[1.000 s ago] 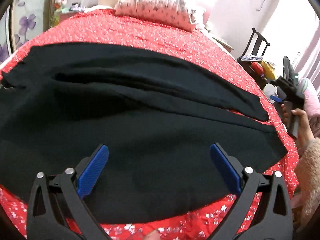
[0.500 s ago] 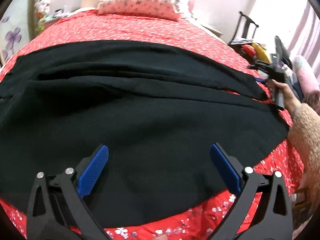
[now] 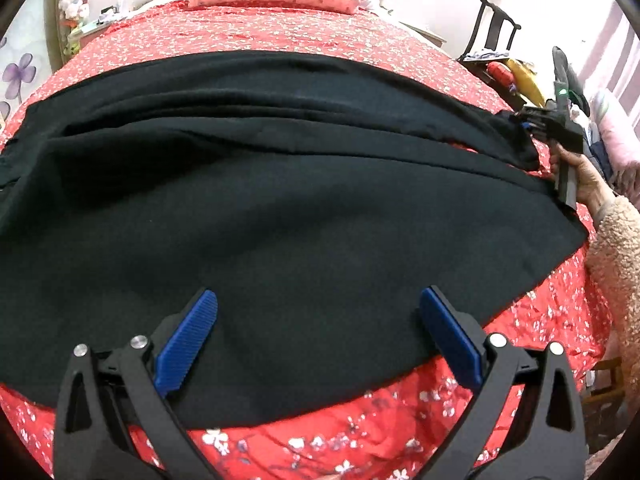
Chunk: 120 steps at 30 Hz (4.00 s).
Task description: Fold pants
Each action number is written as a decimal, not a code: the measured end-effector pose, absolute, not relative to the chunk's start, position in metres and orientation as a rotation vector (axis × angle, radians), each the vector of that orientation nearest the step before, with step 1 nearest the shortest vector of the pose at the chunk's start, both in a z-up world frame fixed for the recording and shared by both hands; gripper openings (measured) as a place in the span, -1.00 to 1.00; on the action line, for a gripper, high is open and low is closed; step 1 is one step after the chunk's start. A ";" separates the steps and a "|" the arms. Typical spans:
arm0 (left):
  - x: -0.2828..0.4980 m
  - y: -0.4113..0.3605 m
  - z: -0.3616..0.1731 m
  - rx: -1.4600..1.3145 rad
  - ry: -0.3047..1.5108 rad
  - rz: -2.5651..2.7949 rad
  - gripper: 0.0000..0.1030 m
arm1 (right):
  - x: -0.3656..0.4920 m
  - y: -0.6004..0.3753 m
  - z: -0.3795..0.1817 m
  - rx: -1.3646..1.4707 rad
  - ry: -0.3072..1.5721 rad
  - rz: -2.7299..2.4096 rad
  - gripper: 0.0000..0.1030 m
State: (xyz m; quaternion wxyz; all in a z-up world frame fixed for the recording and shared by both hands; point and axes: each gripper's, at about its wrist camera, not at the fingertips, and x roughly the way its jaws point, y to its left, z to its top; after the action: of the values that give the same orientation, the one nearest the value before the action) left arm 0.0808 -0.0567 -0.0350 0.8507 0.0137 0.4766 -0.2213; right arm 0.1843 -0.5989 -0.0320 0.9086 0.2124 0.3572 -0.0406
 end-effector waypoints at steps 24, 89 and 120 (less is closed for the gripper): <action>0.003 0.004 0.001 -0.083 0.914 -0.508 0.96 | -0.029 -0.440 -0.031 0.112 0.859 -0.004 -0.77; 0.434 0.125 -0.022 -0.395 1.218 0.203 0.67 | -0.046 -0.476 -0.079 1.121 0.444 -0.335 -0.81; 0.211 0.201 0.086 -0.555 0.658 0.023 -1.00 | -0.049 -0.490 -0.053 1.030 0.309 -0.302 -0.81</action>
State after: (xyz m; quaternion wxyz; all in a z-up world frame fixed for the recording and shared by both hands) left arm 0.2112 0.2013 0.0861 0.9087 -0.2692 0.3187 0.0113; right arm -0.0489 -0.4904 -0.0530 0.8480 0.4888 0.1465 -0.1432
